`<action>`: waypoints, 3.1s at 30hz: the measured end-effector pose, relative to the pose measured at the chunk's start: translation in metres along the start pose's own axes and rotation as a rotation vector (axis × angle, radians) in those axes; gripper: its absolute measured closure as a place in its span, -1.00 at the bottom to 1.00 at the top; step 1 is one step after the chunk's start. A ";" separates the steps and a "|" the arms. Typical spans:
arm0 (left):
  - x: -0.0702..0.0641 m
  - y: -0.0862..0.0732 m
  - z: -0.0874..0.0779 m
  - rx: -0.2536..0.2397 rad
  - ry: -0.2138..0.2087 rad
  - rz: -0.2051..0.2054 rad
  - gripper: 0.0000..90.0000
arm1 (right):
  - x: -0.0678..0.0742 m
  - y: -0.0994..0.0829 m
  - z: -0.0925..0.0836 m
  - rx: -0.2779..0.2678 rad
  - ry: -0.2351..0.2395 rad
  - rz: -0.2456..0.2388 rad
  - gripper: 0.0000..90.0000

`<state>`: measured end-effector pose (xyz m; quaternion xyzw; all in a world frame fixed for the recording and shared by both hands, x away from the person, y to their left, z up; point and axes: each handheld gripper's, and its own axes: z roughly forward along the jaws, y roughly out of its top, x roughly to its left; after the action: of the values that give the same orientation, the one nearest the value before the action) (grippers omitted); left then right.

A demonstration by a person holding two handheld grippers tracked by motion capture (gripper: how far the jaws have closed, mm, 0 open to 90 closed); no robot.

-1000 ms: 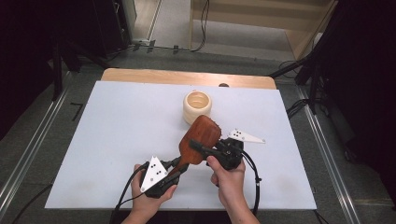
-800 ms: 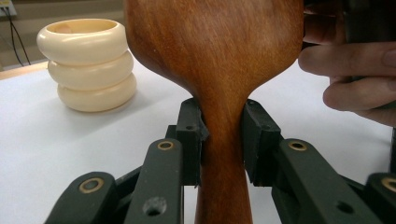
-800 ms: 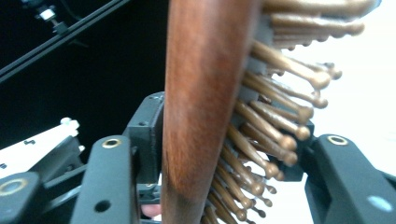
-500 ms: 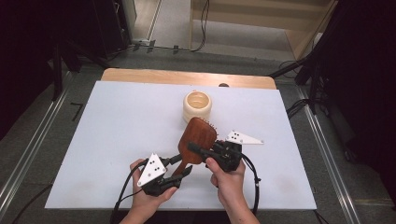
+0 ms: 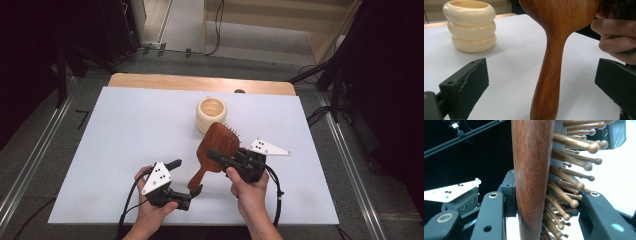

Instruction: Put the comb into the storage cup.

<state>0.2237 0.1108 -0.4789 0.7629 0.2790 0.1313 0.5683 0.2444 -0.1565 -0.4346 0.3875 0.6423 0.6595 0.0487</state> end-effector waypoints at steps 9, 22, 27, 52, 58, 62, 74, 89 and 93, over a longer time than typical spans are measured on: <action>0.010 -0.003 -0.011 0.003 0.024 0.006 -1.00 | -0.003 0.003 -0.005 -0.012 -0.008 -0.014 0.19; 0.033 -0.010 -0.038 -0.009 0.087 -0.004 -1.00 | -0.004 0.005 -0.007 -0.023 -0.010 -0.035 0.19; 0.042 -0.015 -0.051 -0.001 0.118 0.001 -1.00 | -0.006 0.005 -0.009 -0.027 -0.021 -0.041 0.19; 0.085 -0.027 -0.107 -0.018 0.273 -0.015 -1.00 | -0.018 0.026 -0.022 -0.051 -0.095 -0.079 0.19; 0.093 -0.031 -0.119 -0.031 0.301 -0.031 -1.00 | -0.021 0.033 -0.022 -0.063 -0.102 -0.085 0.20; 0.099 -0.034 -0.126 -0.032 0.320 -0.039 -1.00 | -0.024 0.037 -0.020 -0.058 -0.108 -0.083 0.20; 0.109 -0.038 -0.135 -0.046 0.348 -0.061 -1.00 | -0.029 0.049 -0.016 -0.056 -0.134 -0.097 0.20; 0.110 -0.042 -0.133 -0.051 0.330 -0.088 -1.00 | -0.035 0.064 -0.009 -0.074 -0.150 -0.109 0.20; 0.109 -0.042 -0.132 -0.050 0.332 -0.084 -1.00 | -0.038 0.069 -0.009 -0.081 -0.154 -0.110 0.20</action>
<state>0.2320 0.2871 -0.4887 0.7040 0.3972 0.2385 0.5383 0.2951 -0.1971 -0.3891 0.3989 0.6297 0.6495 0.1500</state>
